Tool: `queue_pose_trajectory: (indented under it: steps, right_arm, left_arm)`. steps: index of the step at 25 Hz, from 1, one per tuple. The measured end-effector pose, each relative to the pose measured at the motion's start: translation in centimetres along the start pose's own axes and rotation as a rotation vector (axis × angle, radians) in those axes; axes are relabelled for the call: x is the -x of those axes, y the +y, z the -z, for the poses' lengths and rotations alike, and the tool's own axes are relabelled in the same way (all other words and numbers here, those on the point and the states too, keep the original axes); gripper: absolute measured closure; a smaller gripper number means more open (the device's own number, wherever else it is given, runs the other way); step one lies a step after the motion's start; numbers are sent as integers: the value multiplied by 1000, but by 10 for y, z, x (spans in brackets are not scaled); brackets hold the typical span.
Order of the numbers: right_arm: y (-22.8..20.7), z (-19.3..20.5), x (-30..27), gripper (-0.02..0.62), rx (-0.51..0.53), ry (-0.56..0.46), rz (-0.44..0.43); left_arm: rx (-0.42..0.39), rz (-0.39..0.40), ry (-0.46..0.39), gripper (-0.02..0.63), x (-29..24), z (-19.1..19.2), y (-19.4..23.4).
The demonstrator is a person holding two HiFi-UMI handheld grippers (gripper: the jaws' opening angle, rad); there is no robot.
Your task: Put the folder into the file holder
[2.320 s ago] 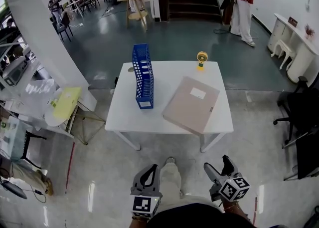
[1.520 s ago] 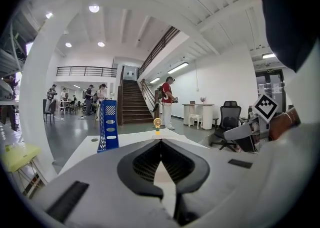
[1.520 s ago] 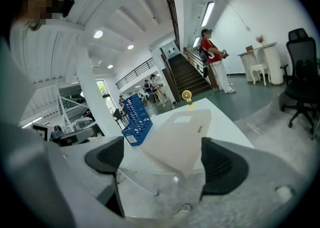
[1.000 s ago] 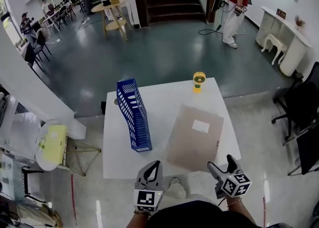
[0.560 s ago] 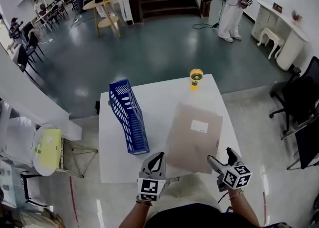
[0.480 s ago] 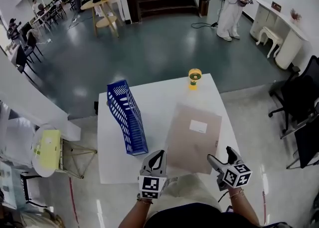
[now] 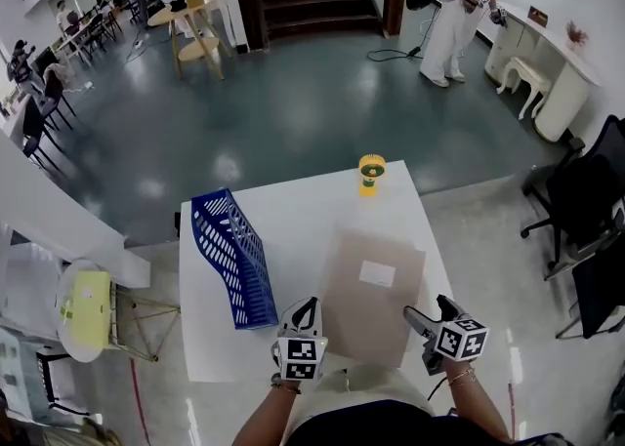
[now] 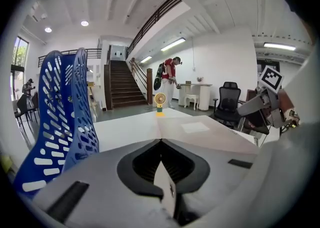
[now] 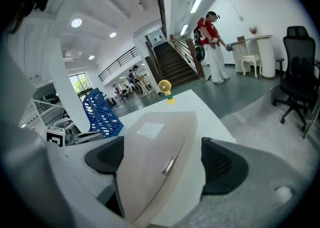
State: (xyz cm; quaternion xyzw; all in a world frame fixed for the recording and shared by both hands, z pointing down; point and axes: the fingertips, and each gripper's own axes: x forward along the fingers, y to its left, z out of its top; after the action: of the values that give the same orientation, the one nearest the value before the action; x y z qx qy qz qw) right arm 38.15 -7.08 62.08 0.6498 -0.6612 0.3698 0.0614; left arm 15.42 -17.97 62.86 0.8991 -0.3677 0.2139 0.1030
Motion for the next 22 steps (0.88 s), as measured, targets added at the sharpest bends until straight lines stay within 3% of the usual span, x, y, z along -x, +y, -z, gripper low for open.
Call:
queue_pose_trajectory:
  steps: [6, 11, 17, 22]
  right_arm:
    - [-33, -7, -30, 127, -88, 69, -20]
    - [-43, -1, -57, 127, -230, 131, -74]
    - [-58, 1, -84, 127, -357, 213, -116]
    - [-60, -5, -96, 127, -464, 208, -176]
  left_arm:
    - [14, -26, 89, 607, -41, 8, 8]
    - [23, -38, 132, 607, -60, 7, 20]
    - [5, 42, 234, 607, -89, 10, 9]
    - [127, 89, 292, 607, -100, 15, 10]
